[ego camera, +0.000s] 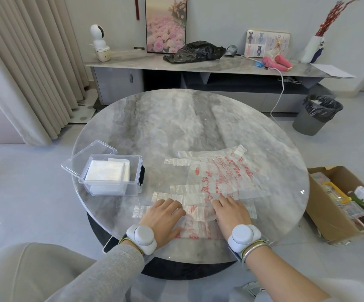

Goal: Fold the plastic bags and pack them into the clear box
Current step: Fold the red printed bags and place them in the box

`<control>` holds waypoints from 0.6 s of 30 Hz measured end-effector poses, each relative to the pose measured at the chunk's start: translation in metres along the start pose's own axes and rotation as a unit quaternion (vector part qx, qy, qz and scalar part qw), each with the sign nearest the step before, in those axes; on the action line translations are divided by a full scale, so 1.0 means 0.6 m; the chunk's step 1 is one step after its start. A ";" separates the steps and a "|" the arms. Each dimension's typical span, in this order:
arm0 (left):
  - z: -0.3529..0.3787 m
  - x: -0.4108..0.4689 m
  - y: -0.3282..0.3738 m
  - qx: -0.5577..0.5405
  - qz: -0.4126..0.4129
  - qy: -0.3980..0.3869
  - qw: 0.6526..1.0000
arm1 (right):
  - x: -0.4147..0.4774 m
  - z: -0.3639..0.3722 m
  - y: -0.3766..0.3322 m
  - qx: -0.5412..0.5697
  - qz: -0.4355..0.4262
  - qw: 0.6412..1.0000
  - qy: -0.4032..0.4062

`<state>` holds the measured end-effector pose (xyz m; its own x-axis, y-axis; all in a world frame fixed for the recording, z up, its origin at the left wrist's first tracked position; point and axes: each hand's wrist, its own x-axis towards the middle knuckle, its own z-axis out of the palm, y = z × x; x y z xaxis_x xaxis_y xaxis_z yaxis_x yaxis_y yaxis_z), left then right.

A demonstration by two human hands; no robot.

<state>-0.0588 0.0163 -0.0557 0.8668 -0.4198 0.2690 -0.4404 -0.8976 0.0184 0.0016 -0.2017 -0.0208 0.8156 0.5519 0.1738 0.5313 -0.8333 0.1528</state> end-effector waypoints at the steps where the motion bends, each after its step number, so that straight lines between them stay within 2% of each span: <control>1: 0.001 0.000 0.000 -0.001 0.000 0.002 1.000 | 0.001 0.000 0.001 -0.001 0.006 1.000 -0.013; 7: 0.003 0.000 0.001 0.009 0.002 0.017 1.000 | 0.004 -0.008 0.004 0.006 0.038 0.996 -0.080; 13: 0.004 0.001 0.001 0.008 0.001 0.024 1.000 | 0.006 0.010 0.022 0.010 0.048 0.995 -0.087; 15: 0.005 0.001 0.002 0.010 0.004 0.025 1.000 | 0.005 0.000 0.021 -0.019 0.050 0.995 -0.088; 17: 0.005 0.001 0.002 0.009 0.005 0.026 1.000 | 0.002 -0.006 0.022 -0.023 0.058 0.990 -0.128; 18: 0.005 0.001 0.002 0.008 0.004 0.026 1.000 | 0.001 -0.004 0.024 -0.020 0.073 0.990 -0.122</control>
<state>-0.0582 0.0147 -0.0583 0.8498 -0.4202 0.3182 -0.4434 -0.8963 0.0005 0.0090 -0.2131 -0.0162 0.9165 0.3976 -0.0436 0.3987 -0.8989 0.1818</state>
